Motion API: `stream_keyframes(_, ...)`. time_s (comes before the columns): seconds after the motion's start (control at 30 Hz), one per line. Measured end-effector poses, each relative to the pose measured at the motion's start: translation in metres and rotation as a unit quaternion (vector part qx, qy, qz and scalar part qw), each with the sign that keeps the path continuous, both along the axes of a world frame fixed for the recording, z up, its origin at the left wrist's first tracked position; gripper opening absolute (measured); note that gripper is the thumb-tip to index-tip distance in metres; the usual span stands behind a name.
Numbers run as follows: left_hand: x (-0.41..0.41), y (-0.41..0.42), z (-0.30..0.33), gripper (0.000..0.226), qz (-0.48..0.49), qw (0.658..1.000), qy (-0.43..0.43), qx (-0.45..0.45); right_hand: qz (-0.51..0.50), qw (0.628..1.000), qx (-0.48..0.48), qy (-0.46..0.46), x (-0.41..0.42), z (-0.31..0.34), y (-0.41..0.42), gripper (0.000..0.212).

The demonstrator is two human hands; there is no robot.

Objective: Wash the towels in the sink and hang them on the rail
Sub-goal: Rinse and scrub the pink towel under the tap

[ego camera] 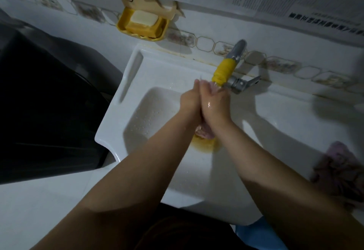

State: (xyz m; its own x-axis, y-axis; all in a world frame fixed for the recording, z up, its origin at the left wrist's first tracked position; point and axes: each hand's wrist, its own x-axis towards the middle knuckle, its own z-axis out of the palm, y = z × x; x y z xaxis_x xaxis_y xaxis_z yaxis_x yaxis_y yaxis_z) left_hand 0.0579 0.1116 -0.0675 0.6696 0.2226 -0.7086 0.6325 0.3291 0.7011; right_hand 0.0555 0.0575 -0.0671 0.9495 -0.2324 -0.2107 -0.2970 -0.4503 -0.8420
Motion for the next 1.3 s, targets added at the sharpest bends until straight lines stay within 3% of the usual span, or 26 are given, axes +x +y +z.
stream_keyframes(0.07,0.000,0.008,-0.002,0.040,-0.063,0.992,-0.028,0.103,0.006,1.000,-0.009,0.015,-0.012,0.006,0.009,0.031)
stream_keyframes(0.13,-0.011,-0.001,0.005,0.034,-0.074,0.995,-0.023,0.060,-0.020,0.998,-0.021,0.048,0.004,0.006,-0.001,0.030)
stream_keyframes(0.2,-0.017,-0.011,0.010,0.056,-0.073,0.995,0.053,-0.031,-0.046,0.996,-0.007,0.075,0.023,0.007,-0.014,0.027)
stream_keyframes(0.23,-0.016,-0.010,0.010,0.059,-0.080,0.995,0.054,-0.019,-0.051,0.995,0.007,0.080,0.024,0.009,-0.015,0.028)
stream_keyframes(0.33,-0.004,0.008,0.014,0.042,-0.071,0.995,-0.017,0.070,-0.017,0.999,0.019,0.040,0.004,0.010,0.008,0.037)
stream_keyframes(0.4,-0.002,0.014,0.011,0.032,-0.123,0.984,-0.041,0.121,-0.002,0.999,-0.022,0.024,-0.004,0.012,0.015,0.035)
stream_keyframes(0.5,-0.016,0.008,0.019,0.054,-0.133,0.990,0.033,-0.037,-0.022,0.998,-0.031,0.046,0.016,0.005,-0.010,0.034)
stream_keyframes(0.53,-0.018,0.010,0.019,0.052,-0.152,0.986,0.034,-0.050,-0.009,0.998,-0.029,0.062,0.022,-0.002,-0.020,0.034)
stream_keyframes(0.63,-0.014,0.030,0.005,0.036,-0.203,0.977,-0.020,0.068,-0.015,0.986,0.061,0.156,0.022,-0.025,-0.032,0.031)
stream_keyframes(0.67,-0.012,0.041,-0.002,0.034,-0.206,0.972,-0.029,0.111,-0.032,0.967,0.157,0.199,0.019,-0.028,-0.033,0.031)
stream_keyframes(0.73,-0.013,0.055,-0.020,0.039,-0.221,0.957,-0.033,0.187,-0.061,0.887,0.383,0.250,0.011,-0.030,-0.031,0.035)
stream_keyframes(0.8,-0.024,0.060,-0.040,0.058,-0.234,0.933,0.034,0.271,-0.085,0.809,0.514,0.272,0.001,-0.030,-0.028,0.034)
stream_keyframes(0.83,-0.034,0.061,-0.043,0.067,-0.228,0.935,0.077,0.260,-0.085,0.782,0.550,0.281,-0.005,-0.029,-0.024,0.027)
stream_keyframes(0.87,-0.044,0.063,-0.046,0.073,-0.232,0.949,0.121,0.176,-0.076,0.756,0.580,0.293,-0.012,-0.029,-0.019,0.017)
stream_keyframes(0.9,-0.054,0.061,-0.044,0.077,-0.217,0.966,0.142,0.018,-0.051,0.721,0.618,0.308,-0.021,-0.028,-0.014,0.014)
stream_keyframes(0.97,-0.067,0.059,-0.042,0.074,-0.116,0.968,0.111,-0.193,0.002,0.679,0.644,0.351,-0.038,-0.031,-0.008,0.025)
stream_keyframes(1.03,-0.058,0.064,-0.050,0.068,0.006,0.961,0.098,-0.257,0.012,0.701,0.601,0.383,-0.054,-0.043,-0.012,0.040)
stream_keyframes(1.07,-0.049,0.067,-0.054,0.070,0.039,0.961,0.095,-0.256,0.012,0.711,0.583,0.394,-0.062,-0.051,-0.017,0.049)
stream_keyframes(1.13,-0.034,0.071,-0.052,0.052,0.073,0.967,0.113,-0.215,0.019,0.719,0.548,0.427,-0.075,-0.067,-0.030,0.052)
stream_keyframes(1.17,-0.029,0.072,-0.051,0.039,0.065,0.974,0.121,-0.181,0.029,0.735,0.505,0.451,-0.077,-0.077,-0.037,0.043)
stream_keyframes(1.23,-0.028,0.072,-0.045,0.021,-0.005,0.988,0.107,-0.110,0.086,0.812,0.338,0.467,-0.074,-0.088,-0.044,0.021)
stream_keyframes(1.3,-0.035,0.071,-0.040,0.029,-0.115,0.987,0.075,-0.082,0.117,0.889,0.151,0.415,-0.061,-0.109,-0.048,0.022)
